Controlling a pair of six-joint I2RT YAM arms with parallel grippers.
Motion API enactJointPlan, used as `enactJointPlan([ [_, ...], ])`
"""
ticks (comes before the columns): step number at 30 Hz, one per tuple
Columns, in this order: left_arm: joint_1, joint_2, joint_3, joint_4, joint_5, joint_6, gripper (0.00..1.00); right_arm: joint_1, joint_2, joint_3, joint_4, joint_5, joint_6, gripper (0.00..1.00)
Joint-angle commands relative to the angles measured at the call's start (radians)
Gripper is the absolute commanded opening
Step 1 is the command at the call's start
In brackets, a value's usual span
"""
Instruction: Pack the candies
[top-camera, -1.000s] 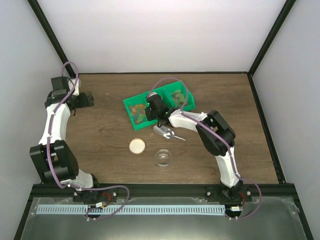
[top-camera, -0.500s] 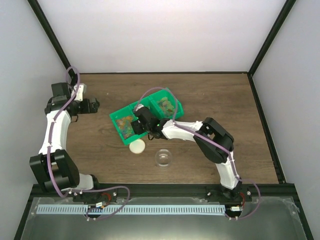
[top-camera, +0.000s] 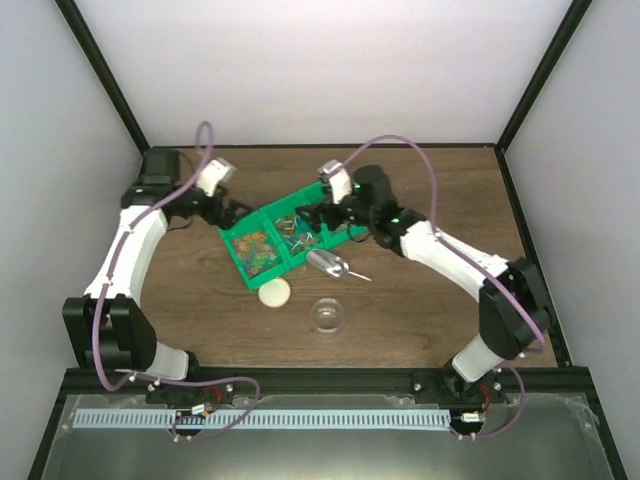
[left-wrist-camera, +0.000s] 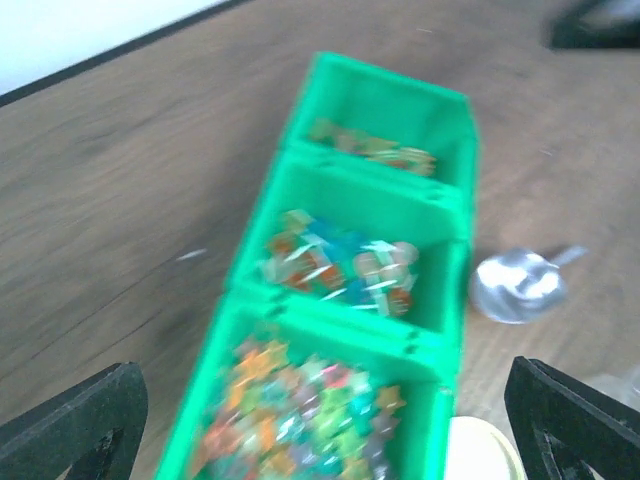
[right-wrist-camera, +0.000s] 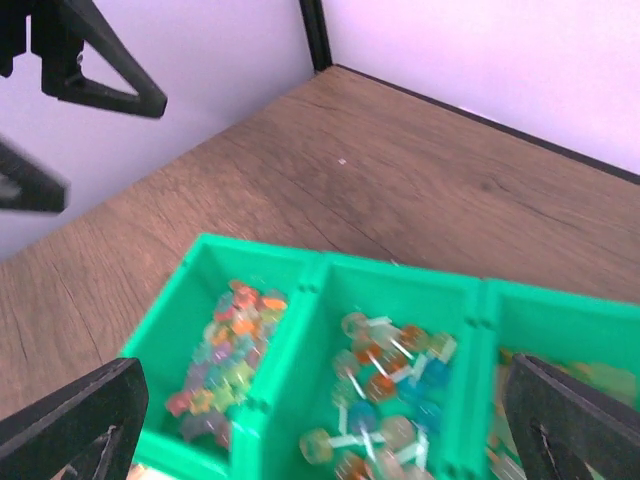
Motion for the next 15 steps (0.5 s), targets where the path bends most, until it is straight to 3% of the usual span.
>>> enactJointPlan([
  [1, -0.195, 0.054, 0.019, -0.079, 0.093, 0.289, 1.00, -0.136, -0.098, -0.121, -0.068, -0.236, -0.074, 1.00],
  [8, -0.508, 0.213, 0.030, -0.138, 0.017, 0.639, 0.95, -0.365, -0.167, -0.216, -0.219, -0.410, -0.076, 1.00],
  [15, -0.584, 0.364, 0.033, 0.004, 0.009, 0.719, 0.85, -0.522, -0.217, -0.323, -0.139, -0.528, -0.163, 1.00],
])
